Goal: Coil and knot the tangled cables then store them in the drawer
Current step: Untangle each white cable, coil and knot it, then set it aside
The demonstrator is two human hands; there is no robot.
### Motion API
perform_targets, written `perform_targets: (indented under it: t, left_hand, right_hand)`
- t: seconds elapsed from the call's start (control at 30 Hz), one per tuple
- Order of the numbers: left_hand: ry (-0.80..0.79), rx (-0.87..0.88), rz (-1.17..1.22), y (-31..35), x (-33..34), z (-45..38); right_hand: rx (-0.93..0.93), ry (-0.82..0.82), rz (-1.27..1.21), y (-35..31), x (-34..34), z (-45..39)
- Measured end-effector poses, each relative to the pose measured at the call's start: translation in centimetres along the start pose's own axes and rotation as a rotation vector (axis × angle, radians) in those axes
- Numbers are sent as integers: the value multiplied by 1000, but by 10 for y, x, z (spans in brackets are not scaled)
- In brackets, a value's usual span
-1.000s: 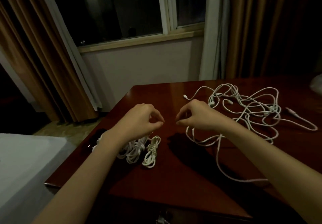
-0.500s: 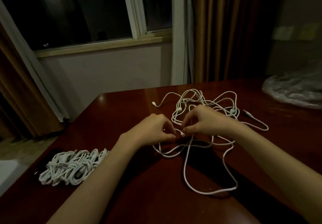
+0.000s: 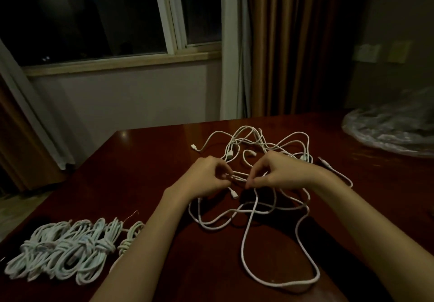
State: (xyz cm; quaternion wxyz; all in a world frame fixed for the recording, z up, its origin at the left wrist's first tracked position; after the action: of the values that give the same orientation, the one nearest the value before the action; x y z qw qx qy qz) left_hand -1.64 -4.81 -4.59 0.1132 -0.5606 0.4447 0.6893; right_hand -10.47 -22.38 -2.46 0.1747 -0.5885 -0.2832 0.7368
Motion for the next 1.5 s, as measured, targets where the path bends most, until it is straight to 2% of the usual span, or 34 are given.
perform_targets:
  t: [0.13,0.27,0.37,0.47,0.57,0.63,0.73,0.8,0.9,0.97,1.1,1.17,1.27,1.33,1.4,1.5]
  left_hand:
    - [-34,-60,4,-20,0,3]
    - [42,-63,117,-28,0,5]
    - [81,-71,142,-32,4,6]
    - [260,-104,139,-39,6,6]
    - [489,-126,253,-39,4,7]
    - [593,-115,390,-35,0,7]
    - [650,-93,773,-28,-4,7]
    - [627,-81,983,-21,-5,8]
    - [470,-23,1197,-10,-5,7]
    - [359,26,1215,-5,-4,8]
    - [258,55,1050,-3,-2,10]
    - [247,29,1039,-7,-3,11]
    - [202,7,1077,-12,-2,12]
    - [233,-15,988,-15,-1,11]
    - [253,-54,921,-18,1,9]
    - [194,-123,947,-20,5,9]
  right_hand:
    - [19,84,64,-1,10,-21]
    - [14,136,152,2,23,-26]
    - [31,107,49,6,17,-18]
    - [51,75,-109,9,11,-10]
    - [44,71,-122,8,13,-8]
    - [28,163,-153,5,14,-9]
    - [-55,346,-156,-9,20,-10]
    - [-97,375,-126,-20,28,-11]
    - [-138,514,-147,-27,39,-16]
    - [-184,597,-127,-29,42,-17]
    - [-170,590,14,-25,41,-18]
    - [-150,589,-124,-19,37,-17]
    - [-122,641,-510,-10,25,-14]
    - [-116,646,-739,-7,21,-12]
    - [-128,655,-859,-6,21,-12]
    - [-171,684,-950,-5,20,-12]
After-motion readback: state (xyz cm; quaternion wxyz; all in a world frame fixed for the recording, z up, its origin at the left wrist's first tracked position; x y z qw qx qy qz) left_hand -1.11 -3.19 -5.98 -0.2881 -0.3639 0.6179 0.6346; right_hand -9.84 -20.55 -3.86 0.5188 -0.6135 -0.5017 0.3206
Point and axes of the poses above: each hand's wrist, its own z-axis away from the middle knuckle, its own x-axis out of the palm, y = z × x, the point moved 1 cm from there along -z, towards the middle knuckle, and after that the axes turned 5 degrees about -y, right-handed, at the moved point
